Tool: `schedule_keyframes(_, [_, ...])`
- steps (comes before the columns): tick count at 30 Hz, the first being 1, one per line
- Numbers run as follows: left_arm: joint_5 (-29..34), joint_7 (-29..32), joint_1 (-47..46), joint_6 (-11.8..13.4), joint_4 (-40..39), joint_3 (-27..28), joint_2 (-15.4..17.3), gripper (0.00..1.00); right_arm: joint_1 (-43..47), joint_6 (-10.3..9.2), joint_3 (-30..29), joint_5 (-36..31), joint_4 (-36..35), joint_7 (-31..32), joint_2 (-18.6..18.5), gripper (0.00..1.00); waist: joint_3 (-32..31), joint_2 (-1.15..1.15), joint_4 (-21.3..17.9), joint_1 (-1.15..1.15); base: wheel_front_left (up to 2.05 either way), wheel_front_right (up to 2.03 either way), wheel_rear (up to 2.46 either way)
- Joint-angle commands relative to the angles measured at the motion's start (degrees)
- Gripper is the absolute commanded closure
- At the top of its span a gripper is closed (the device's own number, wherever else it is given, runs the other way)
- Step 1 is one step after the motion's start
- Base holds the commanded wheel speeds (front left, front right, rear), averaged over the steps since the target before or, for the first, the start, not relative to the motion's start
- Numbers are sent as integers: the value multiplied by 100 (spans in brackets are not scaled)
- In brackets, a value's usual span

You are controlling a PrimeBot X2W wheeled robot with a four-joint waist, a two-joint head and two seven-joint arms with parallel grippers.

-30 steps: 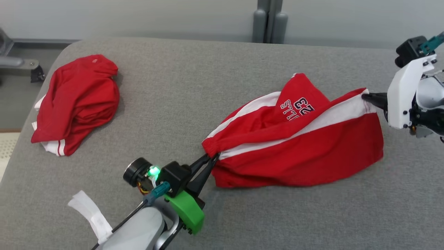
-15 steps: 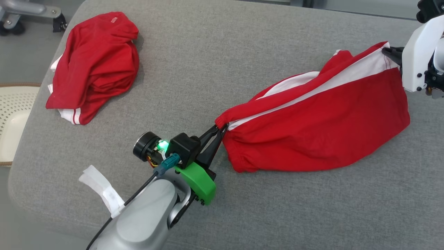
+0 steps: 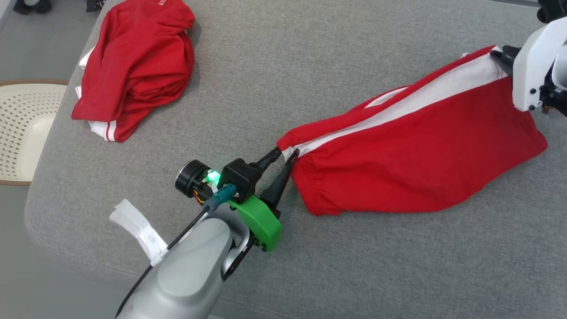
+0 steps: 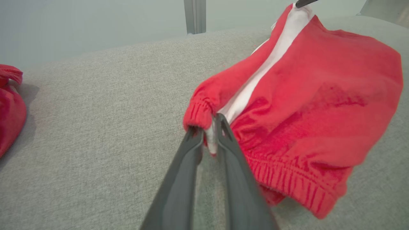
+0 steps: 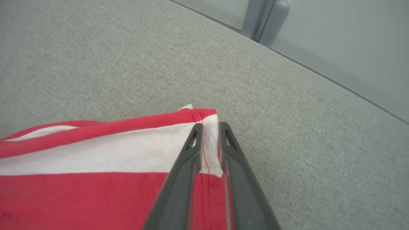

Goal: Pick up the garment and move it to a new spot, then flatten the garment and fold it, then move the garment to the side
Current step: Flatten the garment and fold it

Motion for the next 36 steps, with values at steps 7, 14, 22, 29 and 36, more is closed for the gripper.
schedule_keyframes(7, [76,-3,138,-27,160,288,-88,0,199,-8,-46,-74,561,-1130,369,0,-261,0,-215,0,0,0,0])
schedule_keyframes(14, [96,-3,535,60,47,713,160,0,717,-9,-14,11,349,-2251,523,0,-728,0,-491,0,0,0,0])
schedule_keyframes(22, [43,-3,1125,431,-598,1483,425,0,1446,-9,-270,50,188,-3356,826,0,-1346,0,-845,0,0,0,0])
schedule_keyframes(29, [167,-3,1819,778,-1490,2266,289,0,2425,-8,-1936,-948,-532,-3407,1133,0,-1700,0,-1180,0,0,0,0])
schedule_keyframes(36, [478,-3,2534,778,-2118,2851,42,0,4152,-8,-3931,-2651,-1675,-3410,1787,0,-1925,0,-1470,0,0,0,0])
